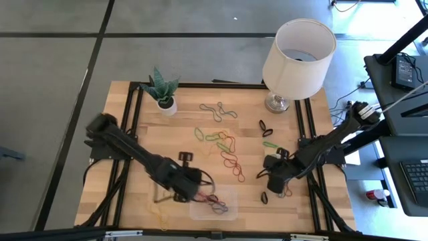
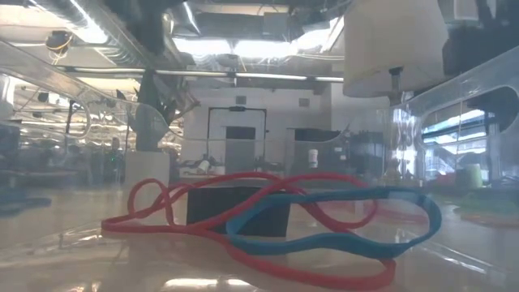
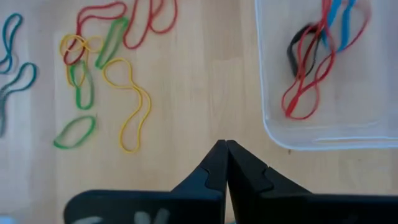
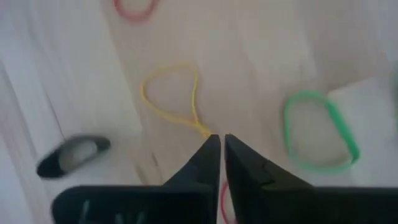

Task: Pick and place rubber bands into bin
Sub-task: Put the yellow rubber band into the transparent bin

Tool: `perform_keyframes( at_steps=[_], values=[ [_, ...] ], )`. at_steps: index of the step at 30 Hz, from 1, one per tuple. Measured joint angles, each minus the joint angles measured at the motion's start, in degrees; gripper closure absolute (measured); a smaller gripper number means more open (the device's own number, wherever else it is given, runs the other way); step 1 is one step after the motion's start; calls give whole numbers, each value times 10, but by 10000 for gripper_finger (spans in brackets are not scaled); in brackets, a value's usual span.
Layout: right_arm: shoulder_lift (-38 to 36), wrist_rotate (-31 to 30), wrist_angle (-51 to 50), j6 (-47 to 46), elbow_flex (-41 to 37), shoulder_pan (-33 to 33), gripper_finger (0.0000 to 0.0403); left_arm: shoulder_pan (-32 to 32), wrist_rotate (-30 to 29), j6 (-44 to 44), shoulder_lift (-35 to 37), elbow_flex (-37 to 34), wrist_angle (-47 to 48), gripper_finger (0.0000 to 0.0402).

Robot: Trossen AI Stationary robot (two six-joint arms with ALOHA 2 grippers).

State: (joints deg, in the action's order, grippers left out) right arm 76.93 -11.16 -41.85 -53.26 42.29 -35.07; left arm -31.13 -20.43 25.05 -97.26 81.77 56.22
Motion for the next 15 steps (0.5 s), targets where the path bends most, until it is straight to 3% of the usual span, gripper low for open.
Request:
perform_keyframes(
  at_steps=[7,15],
  values=[
    [27,19,-1,32,-1,4,316,-3,5,15,215,-223,-187,400],
    [81,20,31,101,-1,4,277,-3,3,23,423,-389,-285,400]
  ],
)
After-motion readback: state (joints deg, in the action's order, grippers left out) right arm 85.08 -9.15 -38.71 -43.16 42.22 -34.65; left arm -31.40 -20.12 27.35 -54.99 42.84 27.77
